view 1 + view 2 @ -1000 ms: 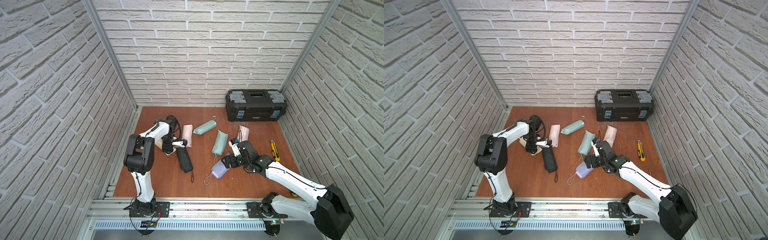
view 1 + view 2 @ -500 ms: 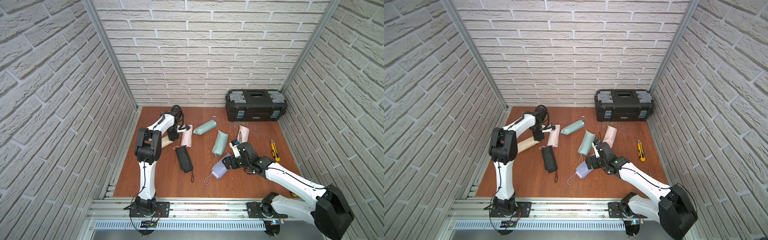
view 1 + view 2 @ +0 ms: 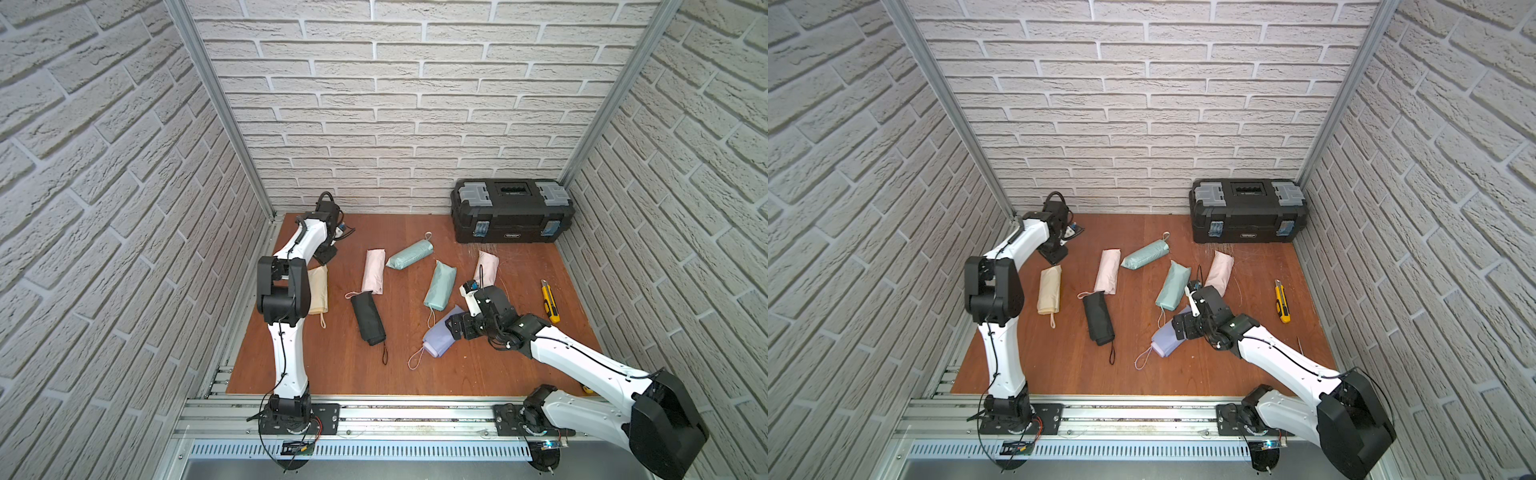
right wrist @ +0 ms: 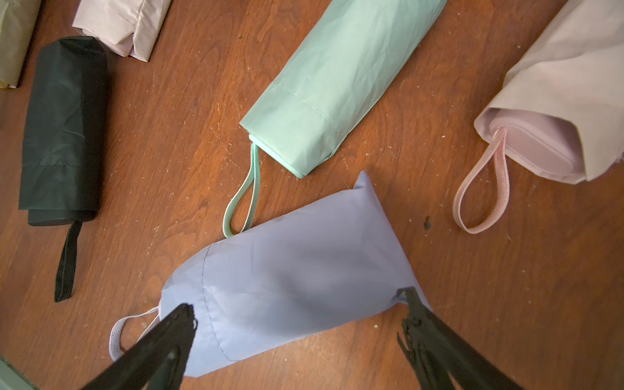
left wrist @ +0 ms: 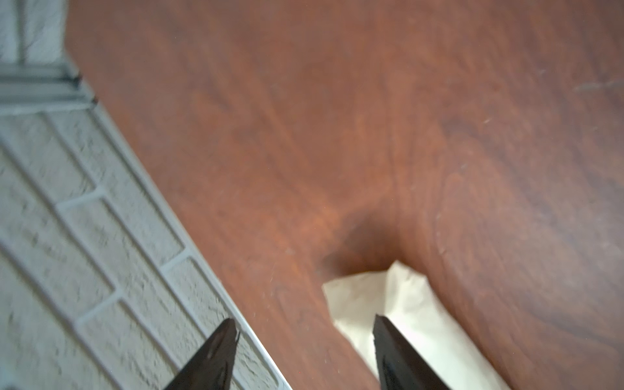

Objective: Take umbrellas out of sleeves
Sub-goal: Adjust the umbrella at the center of the board.

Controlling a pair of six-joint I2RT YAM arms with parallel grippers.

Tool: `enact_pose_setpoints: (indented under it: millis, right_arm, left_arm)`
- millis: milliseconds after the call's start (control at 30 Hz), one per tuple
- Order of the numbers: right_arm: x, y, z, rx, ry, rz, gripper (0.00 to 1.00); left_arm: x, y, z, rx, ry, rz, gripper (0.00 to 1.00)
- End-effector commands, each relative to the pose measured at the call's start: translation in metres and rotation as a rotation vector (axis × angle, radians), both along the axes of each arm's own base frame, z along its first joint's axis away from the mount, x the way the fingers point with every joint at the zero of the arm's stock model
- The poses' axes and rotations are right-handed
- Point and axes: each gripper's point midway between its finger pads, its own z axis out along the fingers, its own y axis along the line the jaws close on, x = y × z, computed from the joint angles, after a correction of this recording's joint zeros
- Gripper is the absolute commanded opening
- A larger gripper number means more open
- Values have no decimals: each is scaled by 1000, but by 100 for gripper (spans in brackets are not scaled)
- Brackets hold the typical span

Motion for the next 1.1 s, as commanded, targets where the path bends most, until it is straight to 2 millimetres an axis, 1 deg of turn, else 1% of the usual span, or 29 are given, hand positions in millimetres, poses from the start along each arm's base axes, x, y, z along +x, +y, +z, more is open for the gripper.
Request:
enact_pose_setpoints:
  millis: [0, 100, 133, 200, 300, 367, 400, 467, 567, 667, 733, 800, 900, 1000, 1067]
  right_arm:
    - [4, 3, 2, 9, -25, 1, 99]
    - [3, 2, 2, 9, -27, -1, 99]
    - [3, 2, 2, 10, -28, -2, 99]
    - [4, 2, 2, 10, -27, -2, 99]
    - [4, 2, 2, 9, -27, -2, 99]
    - [3, 1, 2, 8, -28, -2, 99]
    - [3, 1, 2, 8, -29, -4, 99]
    - [2, 0, 3, 8, -34, -8, 99]
    - [3, -1, 4, 7, -41, -12, 99]
    - [3, -1, 4, 6, -41, -12, 99]
    - [3, -1, 4, 5, -40, -11, 99]
    - [3, -1, 4, 6, -41, -13, 99]
    - [3, -1, 4, 7, -43, -12, 99]
    - [3, -1, 4, 8, -46, -11, 99]
    - [3, -1, 4, 9, -47, -12, 99]
  left_arm:
    - [-25, 0, 21, -105, -79, 136, 67]
    - [-45, -5, 24, -189, -116, 176, 67]
    - [-52, -7, 21, -219, -118, 197, 67]
    - [-62, -9, 11, -297, -97, 249, 61]
    - [-70, -1, -6, -338, -71, 348, 59]
    - [-75, 17, -12, -286, -68, 419, 56]
    - [-78, 24, -15, -263, -57, 438, 52]
    - [-84, 34, -20, -214, -31, 471, 38]
    - [-92, 40, -29, -182, -3, 500, 25]
    - [-100, 37, -37, -202, 11, 515, 16]
    - [-108, 36, -44, -202, 42, 526, 16]
    - [-120, 35, -57, -190, 92, 533, 19]
    - [-134, 35, -72, -178, 137, 538, 19]
    - [-135, 31, -74, -190, 133, 542, 20]
    - [-129, 28, -72, -215, 118, 547, 25]
